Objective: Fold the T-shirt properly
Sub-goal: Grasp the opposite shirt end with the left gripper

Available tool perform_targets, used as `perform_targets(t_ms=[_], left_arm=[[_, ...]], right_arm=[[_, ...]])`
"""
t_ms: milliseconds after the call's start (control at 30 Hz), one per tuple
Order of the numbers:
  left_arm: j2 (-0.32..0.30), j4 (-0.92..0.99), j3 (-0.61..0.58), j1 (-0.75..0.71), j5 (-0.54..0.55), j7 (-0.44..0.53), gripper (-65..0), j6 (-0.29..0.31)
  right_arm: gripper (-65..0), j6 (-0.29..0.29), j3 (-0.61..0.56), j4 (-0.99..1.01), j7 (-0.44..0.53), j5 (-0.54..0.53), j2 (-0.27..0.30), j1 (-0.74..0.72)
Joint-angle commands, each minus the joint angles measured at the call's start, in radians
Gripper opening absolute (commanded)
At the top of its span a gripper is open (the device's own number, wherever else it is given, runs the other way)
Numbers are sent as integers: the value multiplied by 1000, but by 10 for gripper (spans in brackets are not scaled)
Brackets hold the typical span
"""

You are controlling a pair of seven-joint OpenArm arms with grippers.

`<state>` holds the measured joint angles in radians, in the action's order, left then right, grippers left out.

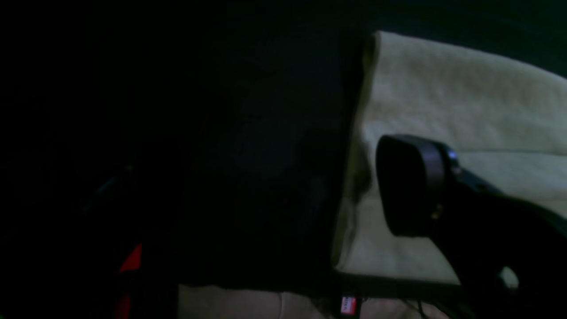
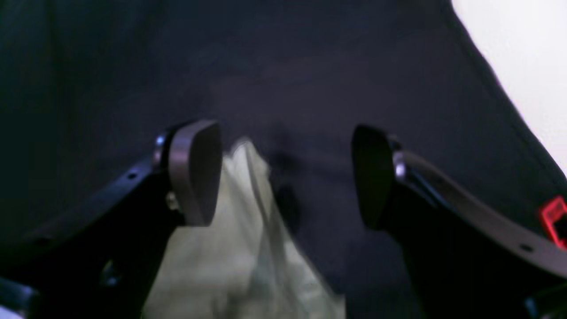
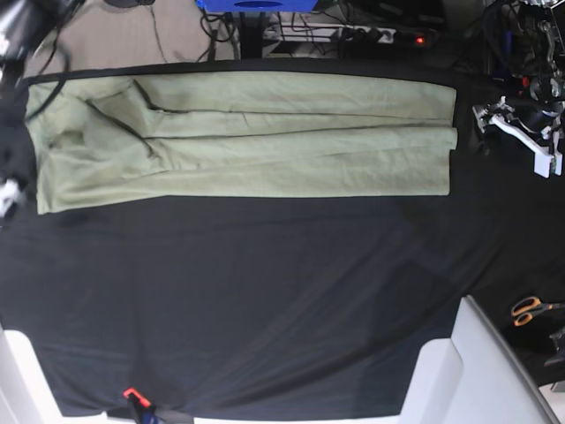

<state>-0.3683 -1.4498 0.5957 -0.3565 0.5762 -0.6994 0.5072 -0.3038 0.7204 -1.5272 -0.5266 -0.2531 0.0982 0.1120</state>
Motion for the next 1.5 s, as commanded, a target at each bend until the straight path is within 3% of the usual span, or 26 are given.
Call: perform_targets(t_ms=[0, 67, 100, 300, 733, 900, 1033, 1167, 1233, 1467], left_arm=[[-15, -6, 5, 0, 55, 16, 0, 63], [-15, 54, 5, 1, 107, 16, 0, 167], [-15, 90, 5, 7, 115, 16, 0, 191], [30, 194, 5, 29, 112, 20, 0, 191], [163, 243, -1, 109, -75, 20, -3, 191], [183, 260, -3, 132, -152, 20, -16, 191], [183, 334, -1, 164, -170, 20, -224, 191], [183, 395, -1, 185, -170, 20, -528, 191], [182, 393, 7, 198, -170, 20, -650, 191], [51, 350, 10, 247, -170, 22, -650, 191]], right_arm=[[-216, -5, -6, -46, 33, -5, 10, 28], [-216, -7, -25, -75, 64, -10, -4, 113], [-216, -7, -29, -78, 85, -10, -18, 147], [-216, -7, -29, -43, 184, -10, -44, 240], [-221, -7, -31, -46, 182, -10, -47, 257], [-222, -7, -31, -46, 182, -8, -47, 257], [-222, -7, -31, -46, 182, -8, -47, 259], [-222, -7, -31, -48, 182, -10, -47, 271], [-222, -7, -31, -51, 182, -10, -47, 272], [-222, -8, -29, -51, 182, -10, -47, 288]])
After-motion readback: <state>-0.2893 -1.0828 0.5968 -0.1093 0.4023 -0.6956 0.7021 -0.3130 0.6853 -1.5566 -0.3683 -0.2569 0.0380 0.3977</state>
